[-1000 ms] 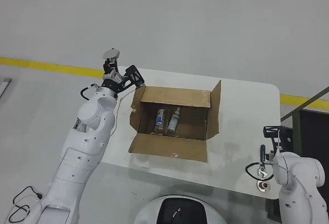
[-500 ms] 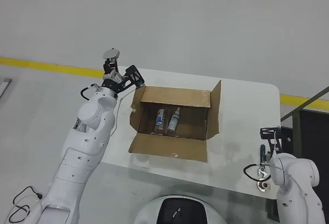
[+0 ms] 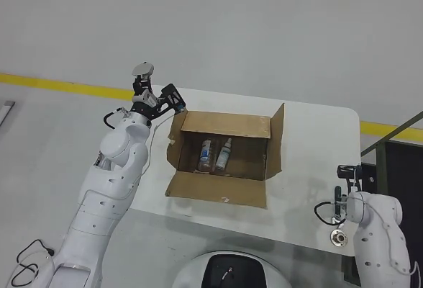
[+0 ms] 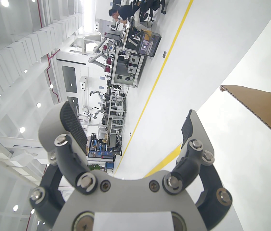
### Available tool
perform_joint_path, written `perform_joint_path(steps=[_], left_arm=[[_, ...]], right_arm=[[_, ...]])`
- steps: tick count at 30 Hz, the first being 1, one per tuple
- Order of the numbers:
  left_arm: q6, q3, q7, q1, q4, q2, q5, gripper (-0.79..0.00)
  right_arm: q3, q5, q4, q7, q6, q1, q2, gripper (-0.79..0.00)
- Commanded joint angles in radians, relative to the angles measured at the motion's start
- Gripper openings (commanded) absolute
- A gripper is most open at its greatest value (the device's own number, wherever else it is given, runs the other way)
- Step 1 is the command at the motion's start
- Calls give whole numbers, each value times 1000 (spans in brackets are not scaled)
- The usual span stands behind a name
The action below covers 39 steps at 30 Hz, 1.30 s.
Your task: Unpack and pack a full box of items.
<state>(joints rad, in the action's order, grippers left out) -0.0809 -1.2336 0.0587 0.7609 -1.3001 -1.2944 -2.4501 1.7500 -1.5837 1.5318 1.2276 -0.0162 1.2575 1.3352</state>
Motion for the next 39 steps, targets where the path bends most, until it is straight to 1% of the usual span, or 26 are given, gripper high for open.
perform_joint_path(steps=[1,7,9,16,18,22,28,34,39], left_arm=[[0,0,0,0,0,0,0,0],[0,0,0,0,0,0,0,0],[0,0,0,0,0,0,0,0],[0,0,0,0,0,0,0,0],[0,0,0,0,0,0,0,0],[0,0,0,0,0,0,0,0],[0,0,0,0,0,0,0,0],[0,0,0,0,0,0,0,0],[0,0,0,0,0,0,0,0]], right_arm=[[0,12,-16,2,-2,-6,0,-545],[4,63,-43,12,-8,-21,-1,-529],[2,63,-43,13,-9,-21,-2,-493],[-5,72,-40,11,-16,-22,-5,-456],[-7,73,-50,5,-20,-23,-6,-465],[-10,74,-65,-2,-26,-28,-8,-453],[-17,78,-87,-14,-36,-35,-10,-459],[-27,74,-115,-25,-45,-43,-12,-486],[-30,79,-120,-24,-50,-45,-14,-489]])
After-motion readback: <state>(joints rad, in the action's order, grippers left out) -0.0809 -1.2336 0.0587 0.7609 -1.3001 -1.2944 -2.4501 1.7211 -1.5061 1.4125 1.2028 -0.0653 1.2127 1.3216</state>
